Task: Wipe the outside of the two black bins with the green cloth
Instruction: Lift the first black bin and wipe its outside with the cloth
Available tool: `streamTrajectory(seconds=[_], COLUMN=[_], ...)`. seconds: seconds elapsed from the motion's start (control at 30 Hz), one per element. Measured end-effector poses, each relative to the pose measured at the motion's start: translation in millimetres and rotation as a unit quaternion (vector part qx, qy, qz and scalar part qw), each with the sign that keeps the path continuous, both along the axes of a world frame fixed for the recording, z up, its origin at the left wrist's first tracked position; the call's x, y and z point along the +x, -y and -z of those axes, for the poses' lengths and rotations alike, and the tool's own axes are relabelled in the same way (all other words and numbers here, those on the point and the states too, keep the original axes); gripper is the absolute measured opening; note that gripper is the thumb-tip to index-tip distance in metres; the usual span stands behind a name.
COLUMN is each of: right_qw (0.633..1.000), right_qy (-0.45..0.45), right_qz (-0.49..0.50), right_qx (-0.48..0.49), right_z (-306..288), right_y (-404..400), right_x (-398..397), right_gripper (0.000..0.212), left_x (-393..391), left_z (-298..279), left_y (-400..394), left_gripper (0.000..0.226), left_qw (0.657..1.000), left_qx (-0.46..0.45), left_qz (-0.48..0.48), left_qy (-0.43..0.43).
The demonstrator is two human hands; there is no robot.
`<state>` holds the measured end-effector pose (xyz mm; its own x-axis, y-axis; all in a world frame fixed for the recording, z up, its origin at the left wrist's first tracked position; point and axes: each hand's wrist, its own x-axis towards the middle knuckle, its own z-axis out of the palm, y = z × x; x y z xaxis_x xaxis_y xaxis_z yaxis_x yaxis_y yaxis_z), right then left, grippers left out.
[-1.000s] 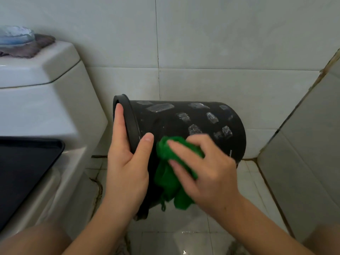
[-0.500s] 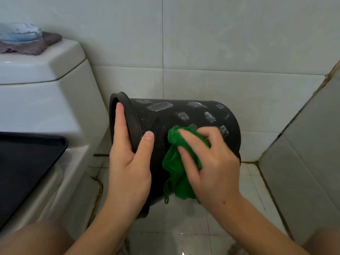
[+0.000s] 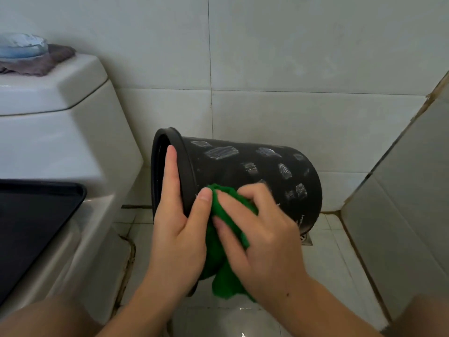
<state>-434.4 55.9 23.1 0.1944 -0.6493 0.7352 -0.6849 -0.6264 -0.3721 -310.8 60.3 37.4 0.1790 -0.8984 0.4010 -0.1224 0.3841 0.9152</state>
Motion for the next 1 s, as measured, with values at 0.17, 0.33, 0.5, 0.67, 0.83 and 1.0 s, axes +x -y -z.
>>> streamTrajectory(seconds=[0.17, 0.33, 0.5, 0.67, 0.83, 1.0], right_qw=[0.997, 0.998, 0.996, 0.995, 0.998, 0.997], right_qy=[0.034, 0.039, 0.024, 0.023, -0.016, -0.053], right_qz=[0.058, -0.026, -0.064, 0.012, -0.038, -0.063], right_qx=[0.042, 0.046, 0.055, 0.094, 0.053, 0.010], right_z=[-23.2, -19.3, -15.7, -31.9, -22.7, -5.8], right_y=[28.3, 14.9, 14.8, 33.8, 17.4, 4.7], right_x=[-14.4, -15.9, -17.7, -20.2, -14.6, -6.2], right_gripper=[0.031, 0.031, 0.031, 0.032, 0.030, 0.027], left_x=[-5.6, -9.4, -9.9, -15.6, -14.3, -6.6], left_z=[-0.1, 1.5, 6.3, 7.6, 4.4, -5.0], left_y=[-0.9, -4.7, -3.2, -5.4, -1.4, 5.0], left_gripper=[0.065, 0.065, 0.060, 0.066, 0.063, 0.070], left_qw=[0.997, 0.994, 0.998, 0.994, 1.000, 0.997], left_qx=[-0.014, -0.028, 0.005, -0.010, 0.015, 0.054], left_qz=[0.058, 0.066, 0.052, 0.078, 0.018, -0.020], left_qy=[0.040, 0.081, 0.036, 0.078, 0.017, -0.042])
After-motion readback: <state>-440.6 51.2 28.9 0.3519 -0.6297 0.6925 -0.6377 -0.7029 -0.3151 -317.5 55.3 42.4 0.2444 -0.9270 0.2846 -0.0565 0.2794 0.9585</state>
